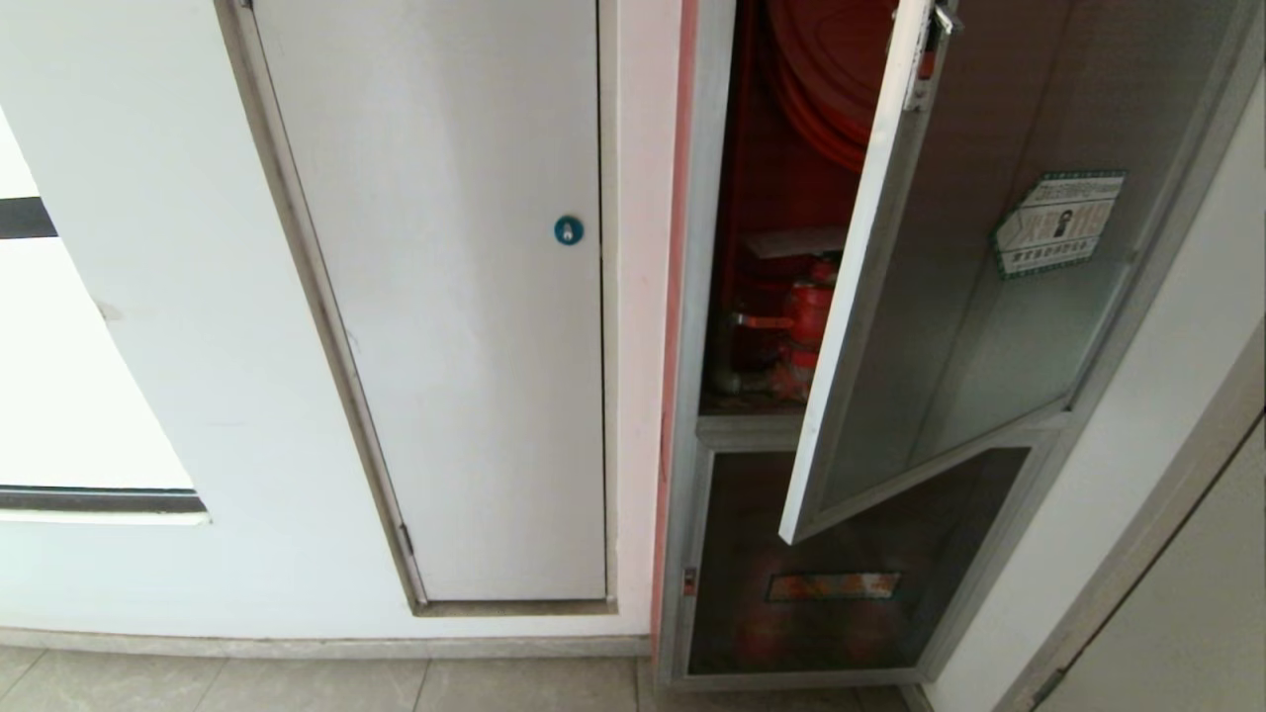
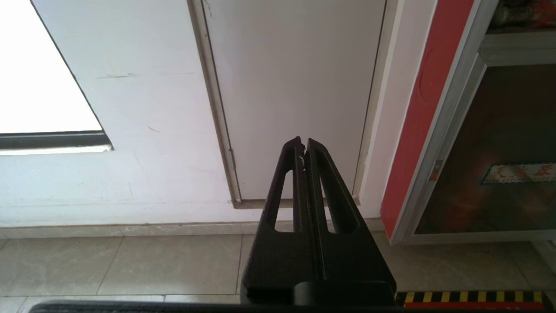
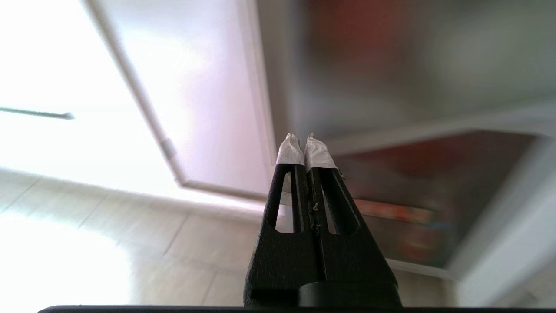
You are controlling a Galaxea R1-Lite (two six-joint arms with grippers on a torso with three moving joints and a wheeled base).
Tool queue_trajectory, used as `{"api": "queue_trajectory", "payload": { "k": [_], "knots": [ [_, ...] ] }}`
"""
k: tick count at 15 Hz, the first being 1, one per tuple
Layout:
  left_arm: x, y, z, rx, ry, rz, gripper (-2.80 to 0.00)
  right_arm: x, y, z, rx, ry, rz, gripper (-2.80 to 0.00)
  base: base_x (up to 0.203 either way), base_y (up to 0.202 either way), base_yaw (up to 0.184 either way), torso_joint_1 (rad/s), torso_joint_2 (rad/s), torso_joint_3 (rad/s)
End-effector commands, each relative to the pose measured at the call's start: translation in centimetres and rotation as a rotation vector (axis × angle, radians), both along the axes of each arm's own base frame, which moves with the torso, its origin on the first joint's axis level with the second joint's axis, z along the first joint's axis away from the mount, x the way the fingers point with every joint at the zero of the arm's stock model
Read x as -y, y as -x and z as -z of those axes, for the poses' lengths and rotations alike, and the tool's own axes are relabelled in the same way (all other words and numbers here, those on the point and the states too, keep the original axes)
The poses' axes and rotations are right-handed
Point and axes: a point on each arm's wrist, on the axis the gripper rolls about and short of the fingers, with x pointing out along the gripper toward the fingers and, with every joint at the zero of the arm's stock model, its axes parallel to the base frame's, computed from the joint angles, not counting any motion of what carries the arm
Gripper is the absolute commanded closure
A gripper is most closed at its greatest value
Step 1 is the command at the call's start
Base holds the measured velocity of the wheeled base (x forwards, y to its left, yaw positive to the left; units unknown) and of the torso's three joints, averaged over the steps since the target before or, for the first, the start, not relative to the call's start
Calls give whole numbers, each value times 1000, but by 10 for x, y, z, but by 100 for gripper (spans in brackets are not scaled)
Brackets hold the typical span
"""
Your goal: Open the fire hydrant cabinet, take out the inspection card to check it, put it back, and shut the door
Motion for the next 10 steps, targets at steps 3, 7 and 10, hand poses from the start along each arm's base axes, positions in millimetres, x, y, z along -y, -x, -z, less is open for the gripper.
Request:
{"api": "queue_trajectory", "payload": {
  "k": [3, 7, 10],
  "knots": [
    [0, -1, 2, -8, 0, -1, 0, -38, -110, -6, -151, 45, -172, 0, 0, 0, 0, 0, 0, 0],
    [0, -1, 2, -8, 0, -1, 0, -106, -145, -2, -61, 87, -142, 0, 0, 0, 0, 0, 0, 0],
    [0, -1, 2, -8, 0, -1, 0, -143, -159, 7, -11, 93, -43, 0, 0, 0, 0, 0, 0, 0]
  ]
}}
